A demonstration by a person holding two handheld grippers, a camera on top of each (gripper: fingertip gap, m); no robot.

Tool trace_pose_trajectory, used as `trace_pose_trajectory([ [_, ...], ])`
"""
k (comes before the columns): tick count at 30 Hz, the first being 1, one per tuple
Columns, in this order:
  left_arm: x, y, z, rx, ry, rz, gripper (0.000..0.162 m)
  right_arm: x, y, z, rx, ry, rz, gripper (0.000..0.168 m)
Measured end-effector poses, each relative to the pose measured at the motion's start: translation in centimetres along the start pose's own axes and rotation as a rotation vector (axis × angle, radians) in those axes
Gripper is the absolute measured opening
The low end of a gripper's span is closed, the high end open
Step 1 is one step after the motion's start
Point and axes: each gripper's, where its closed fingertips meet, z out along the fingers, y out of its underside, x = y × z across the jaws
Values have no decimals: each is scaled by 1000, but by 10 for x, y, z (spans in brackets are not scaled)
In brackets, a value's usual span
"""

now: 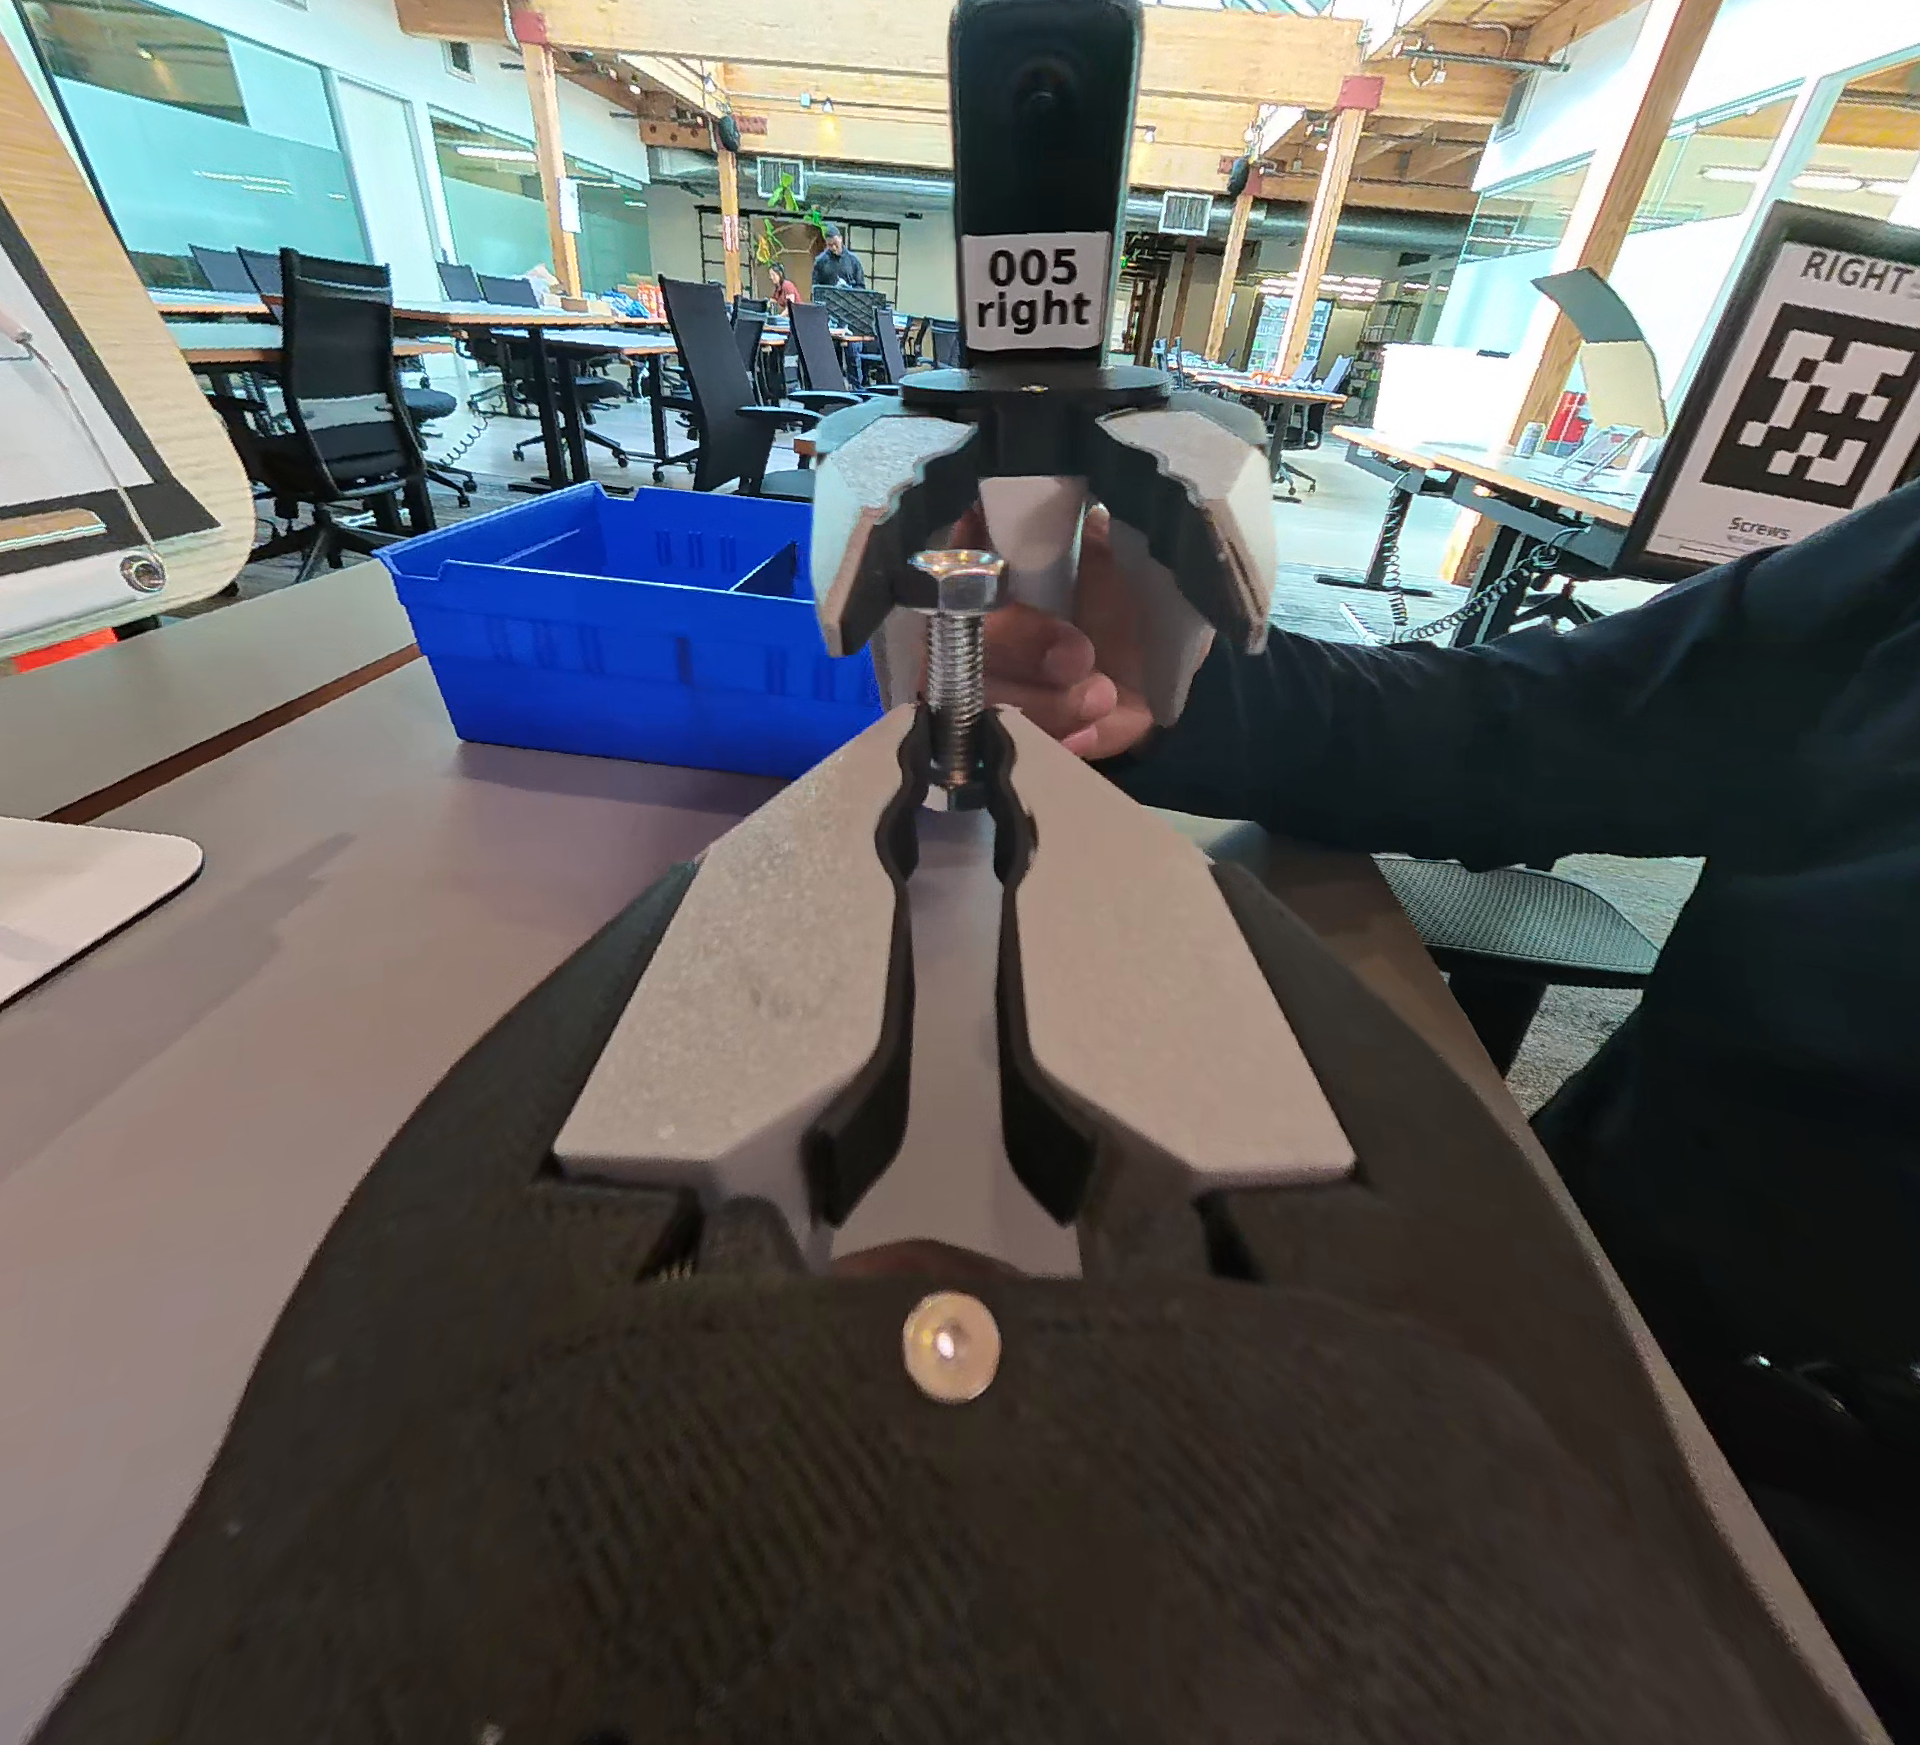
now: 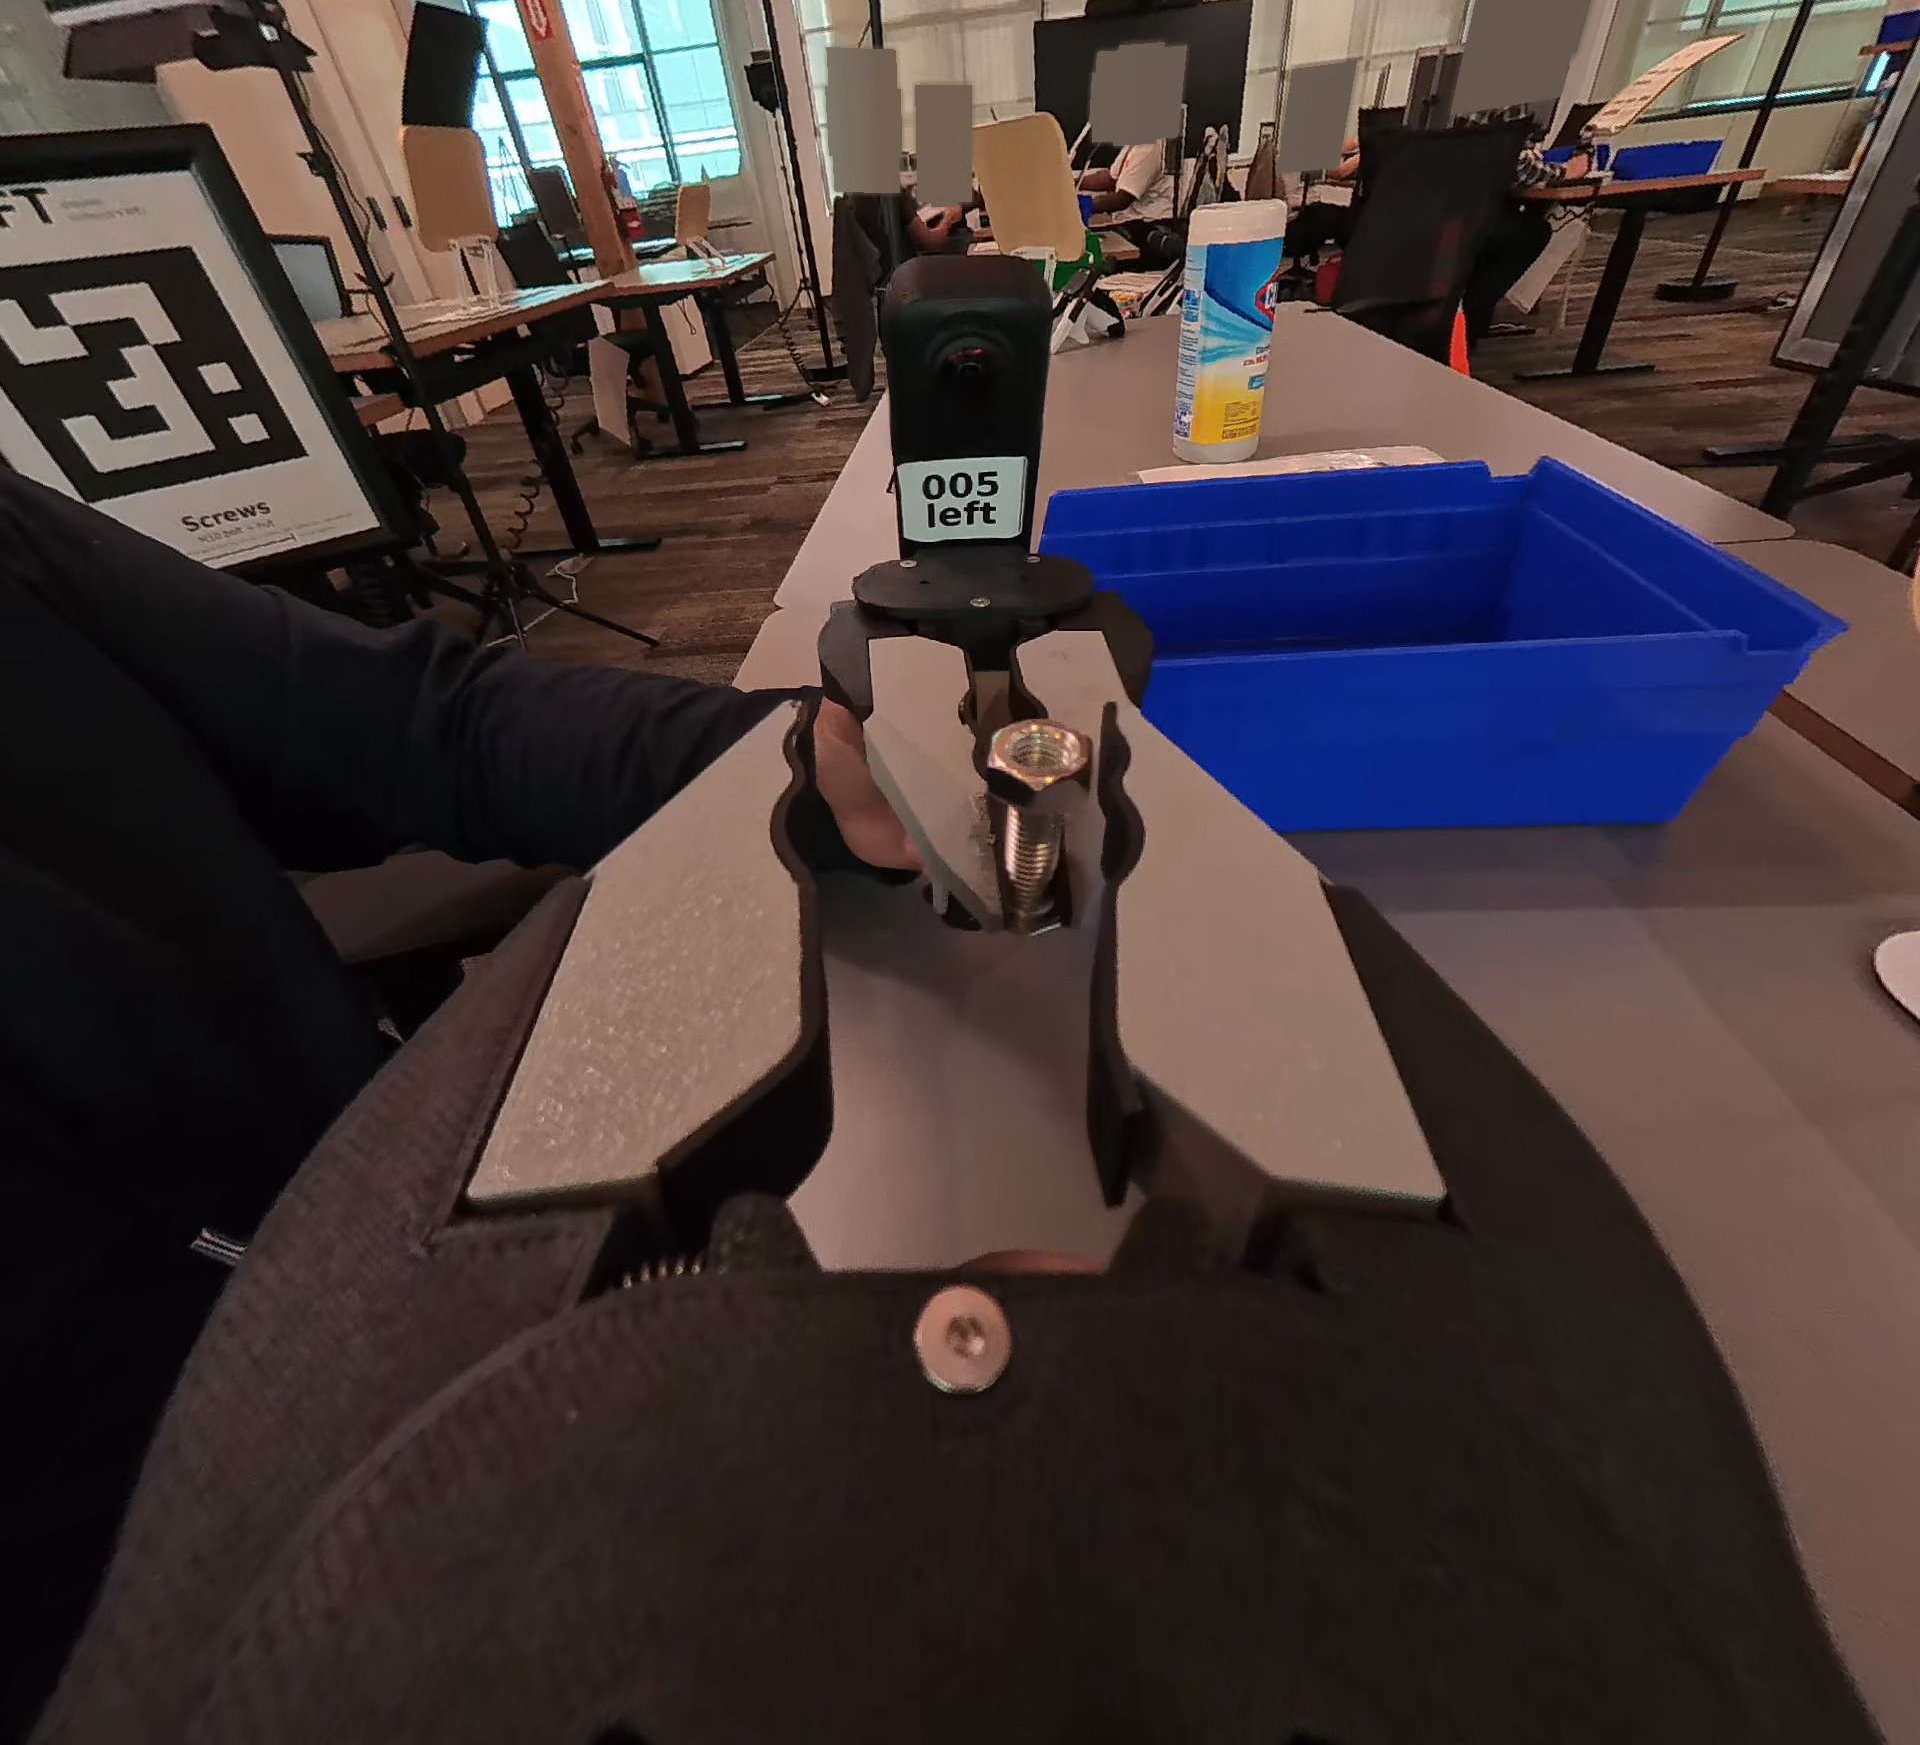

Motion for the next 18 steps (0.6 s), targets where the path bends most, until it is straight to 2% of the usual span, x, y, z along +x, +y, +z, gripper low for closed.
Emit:
trace_pose_trajectory([
  [13,-11,-3,-6,14,-49,-11,6,9,-1,-13,10,67,-11,47],
  [18,-8,0,-3,-2,-42,-4,7,11,-4,-13,35,77,6,50],
])
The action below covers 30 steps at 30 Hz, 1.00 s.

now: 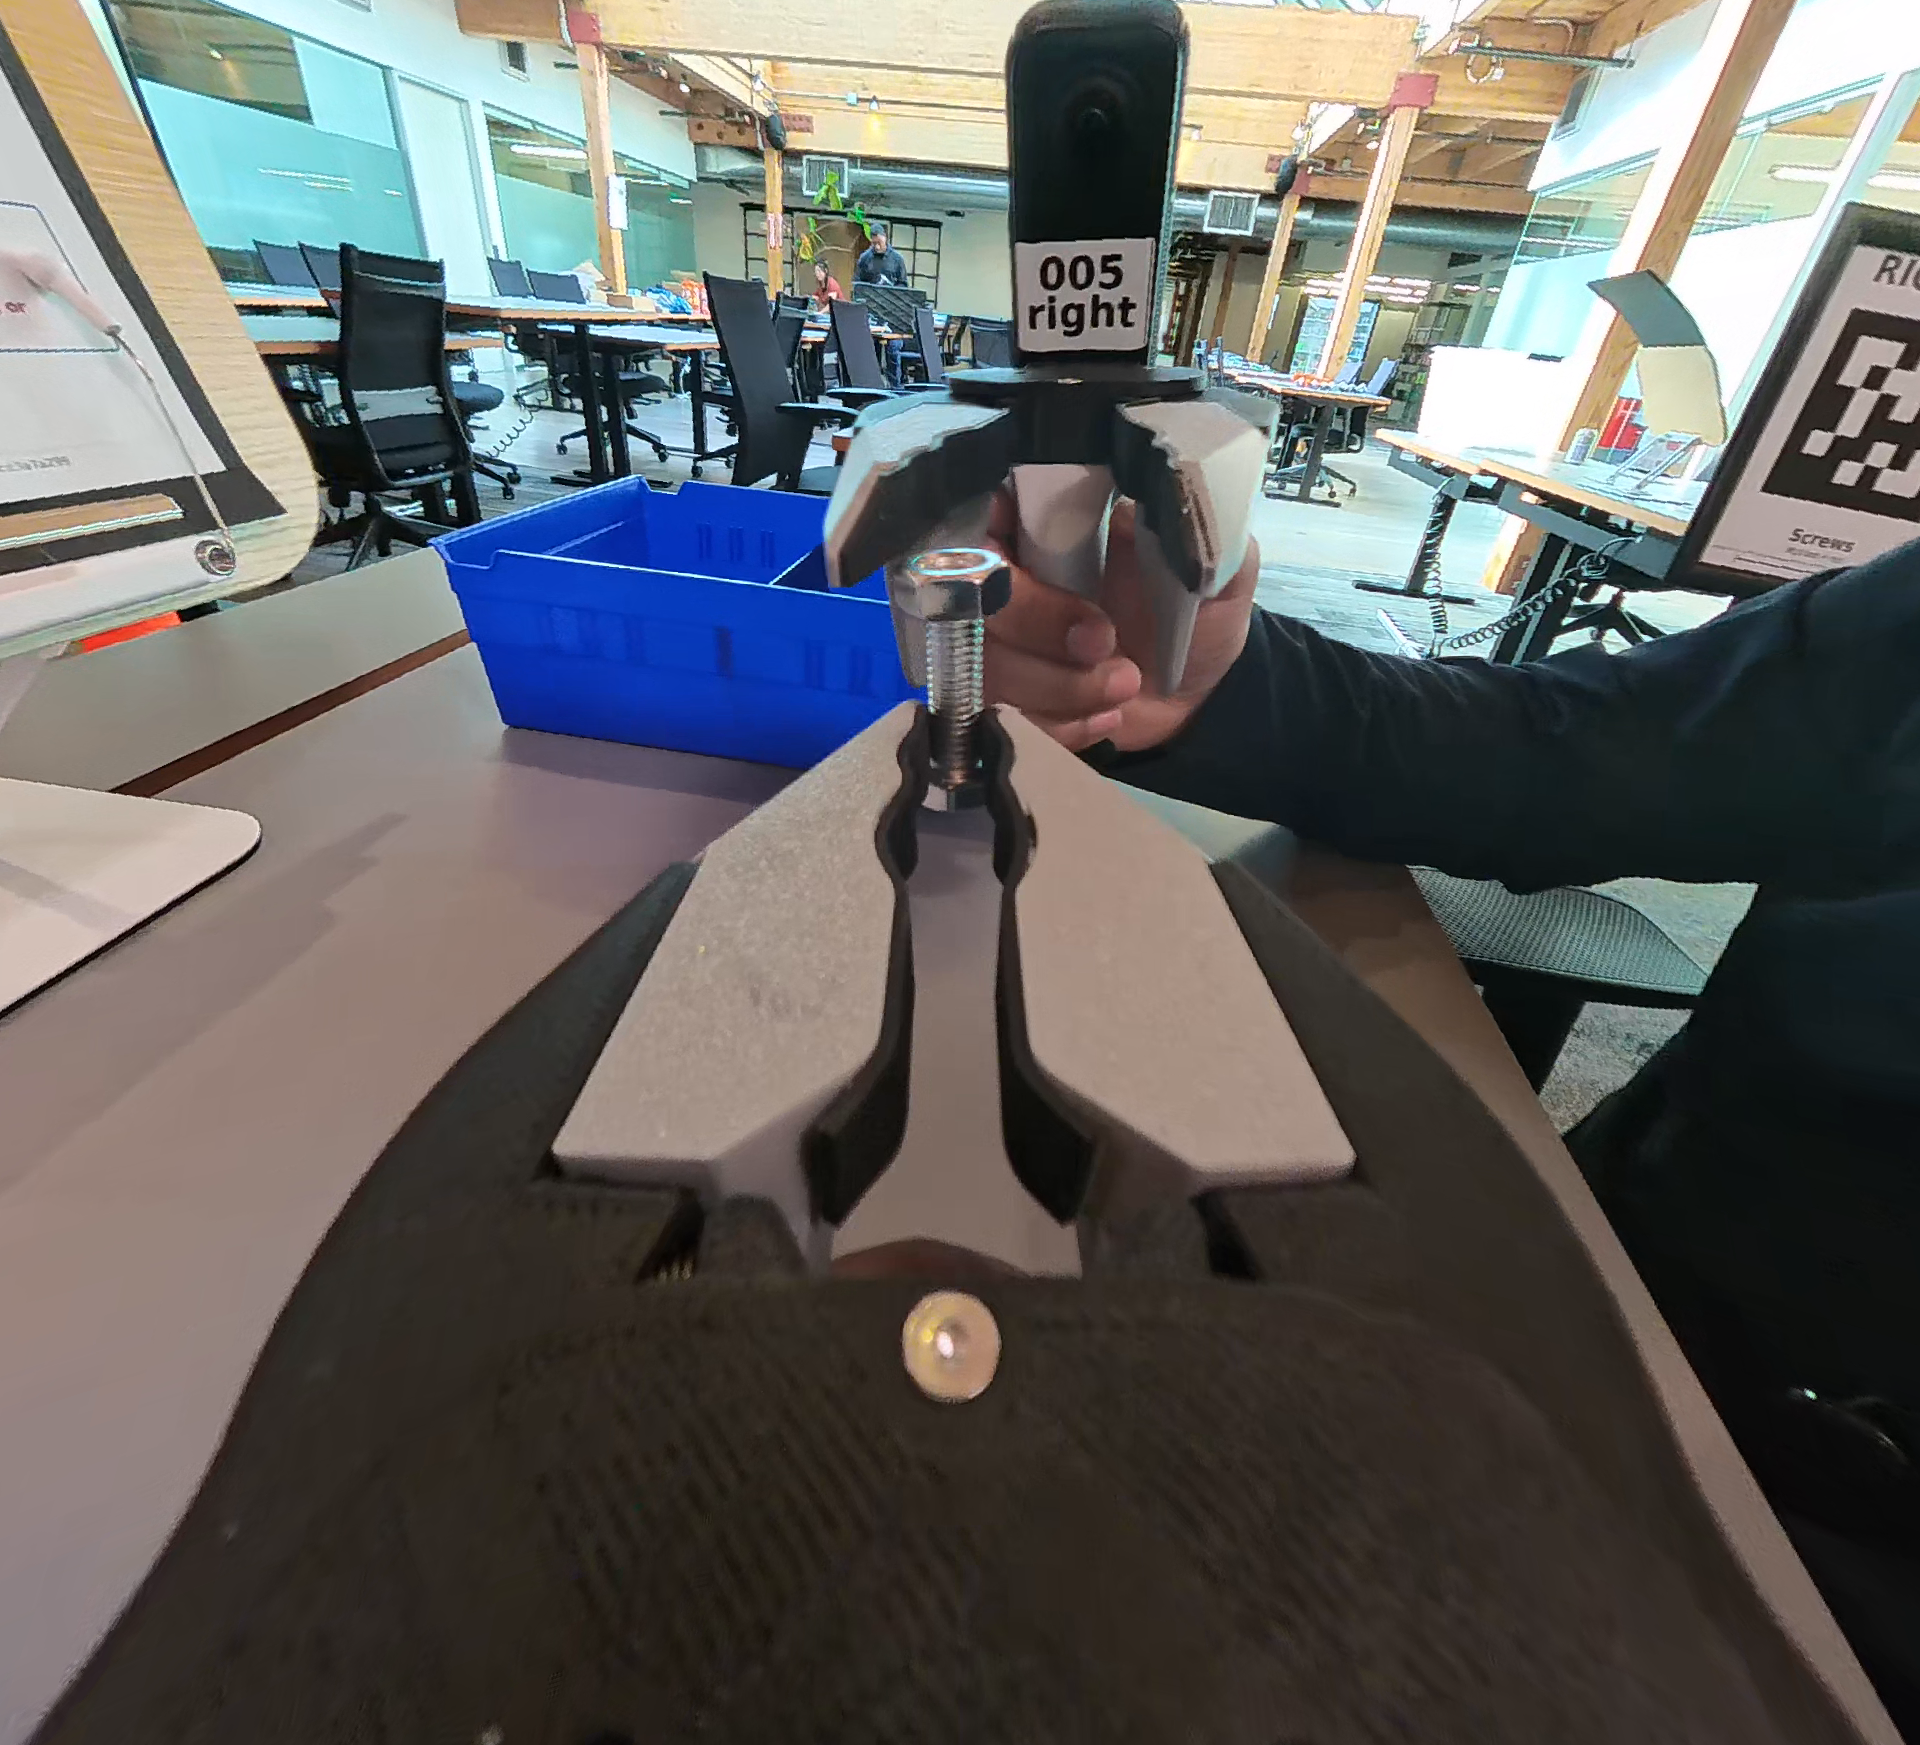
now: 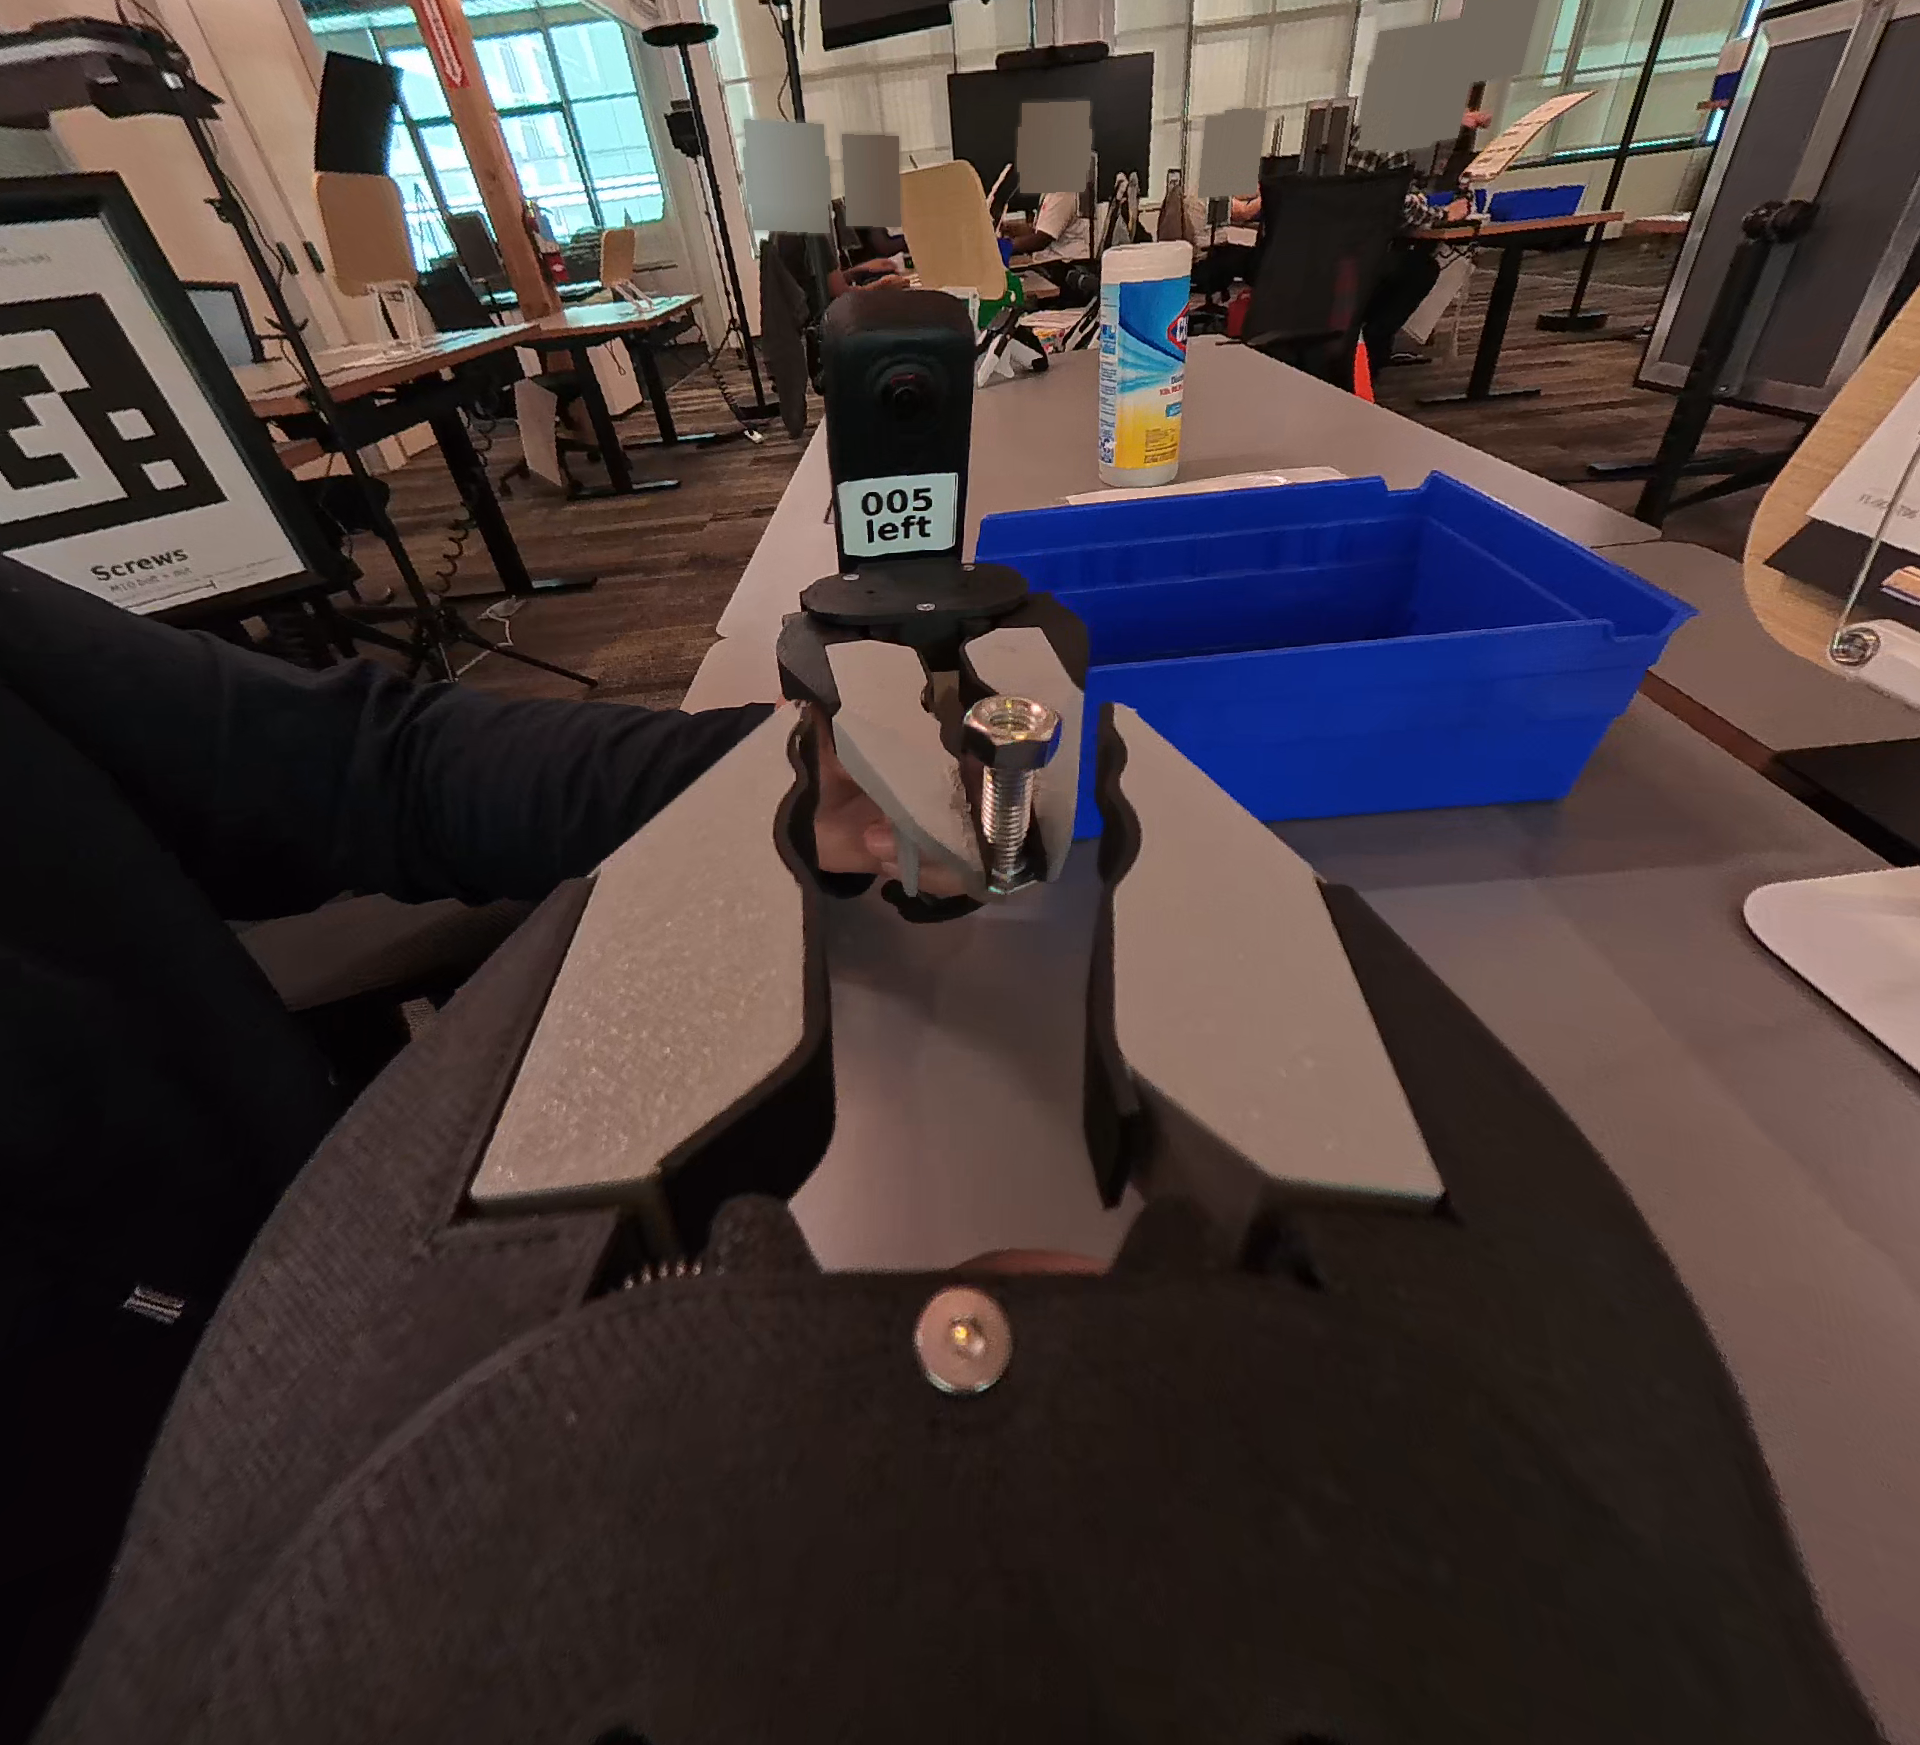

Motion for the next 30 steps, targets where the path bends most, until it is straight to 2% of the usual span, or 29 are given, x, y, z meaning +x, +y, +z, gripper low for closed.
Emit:
trace_pose_trajectory([
  [9,-1,0,0,2,-6,0,6,-6,5,13,-13,-31,6,51],
  [22,-1,-3,-2,13,-4,-5,7,2,-3,-1,27,3,11,47],
  [30,3,0,1,-2,7,1,7,-7,4,12,-2,-35,10,48],
])
